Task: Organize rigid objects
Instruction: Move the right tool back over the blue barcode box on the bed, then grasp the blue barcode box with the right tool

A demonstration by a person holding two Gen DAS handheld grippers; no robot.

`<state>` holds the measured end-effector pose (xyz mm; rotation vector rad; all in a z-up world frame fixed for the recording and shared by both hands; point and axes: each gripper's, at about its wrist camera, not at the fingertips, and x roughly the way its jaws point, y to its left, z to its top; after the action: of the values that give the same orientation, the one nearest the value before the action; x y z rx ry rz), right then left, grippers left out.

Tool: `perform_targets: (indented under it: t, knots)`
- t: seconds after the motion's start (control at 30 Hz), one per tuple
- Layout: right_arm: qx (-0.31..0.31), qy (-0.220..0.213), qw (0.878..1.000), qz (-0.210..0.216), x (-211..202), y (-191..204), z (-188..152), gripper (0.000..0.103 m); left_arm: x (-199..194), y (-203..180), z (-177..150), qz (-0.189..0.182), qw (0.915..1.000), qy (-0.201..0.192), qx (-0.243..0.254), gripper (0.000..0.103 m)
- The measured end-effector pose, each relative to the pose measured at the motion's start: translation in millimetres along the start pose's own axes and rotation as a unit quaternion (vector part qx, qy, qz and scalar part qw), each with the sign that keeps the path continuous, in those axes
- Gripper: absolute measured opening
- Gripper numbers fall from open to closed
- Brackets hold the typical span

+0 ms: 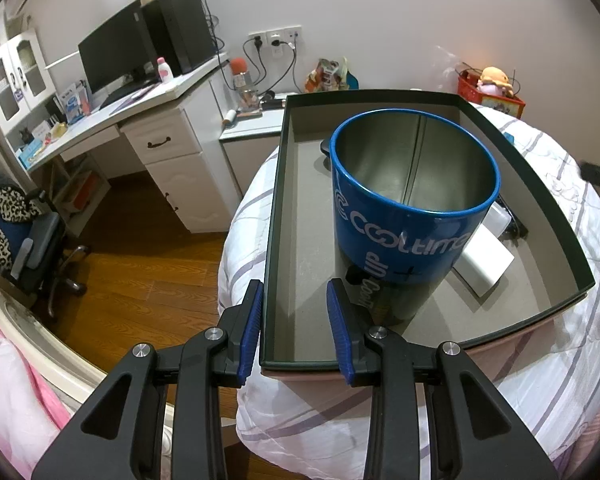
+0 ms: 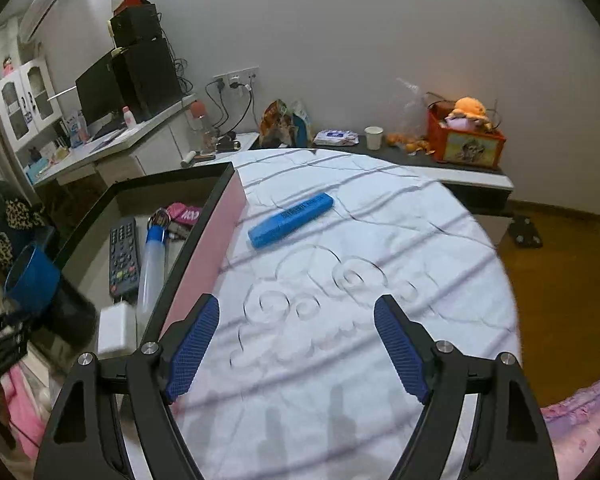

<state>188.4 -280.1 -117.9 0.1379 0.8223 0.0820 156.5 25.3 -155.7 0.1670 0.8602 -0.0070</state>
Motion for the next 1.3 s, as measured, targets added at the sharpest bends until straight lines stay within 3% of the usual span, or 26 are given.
perform_targets:
  t: [0.23,0.47,0.7,0.8,0.93,0.97,1.3]
  knots:
    - [0.041,0.031,0.998,0.022,58,-3,40,0.081,1,-1,2,0.005,1.0,0.0,0.007,0.032]
    - [0.043,0.063,0.997,-0.001,104,9,58,0.081,3,-2,4,0.009,0.9999,0.0,0.008,0.032]
    - [0.053,0.091,0.994,-0.026,124,2,58,0.08,2,-2,5,0.009,0.9999,0.0,0.01,0.032]
    - [0.027,0.097,0.994,-0.035,124,2,54,0.068,3,-2,6,0.01,0.9999,-0.001,0.01,0.032]
    - [-0.003,0.102,0.994,-0.047,115,-1,51,0.025,3,-2,6,0.009,0.9999,-0.001,0.009,0.032]
    - [-0.009,0.104,0.994,-0.044,114,-2,50,0.02,3,-2,6,0.009,0.9999,-0.001,0.009,0.032]
    - [-0.045,0.106,0.993,-0.022,82,-11,20,0.019,3,-2,6,0.01,0.9999,0.0,0.009,0.033]
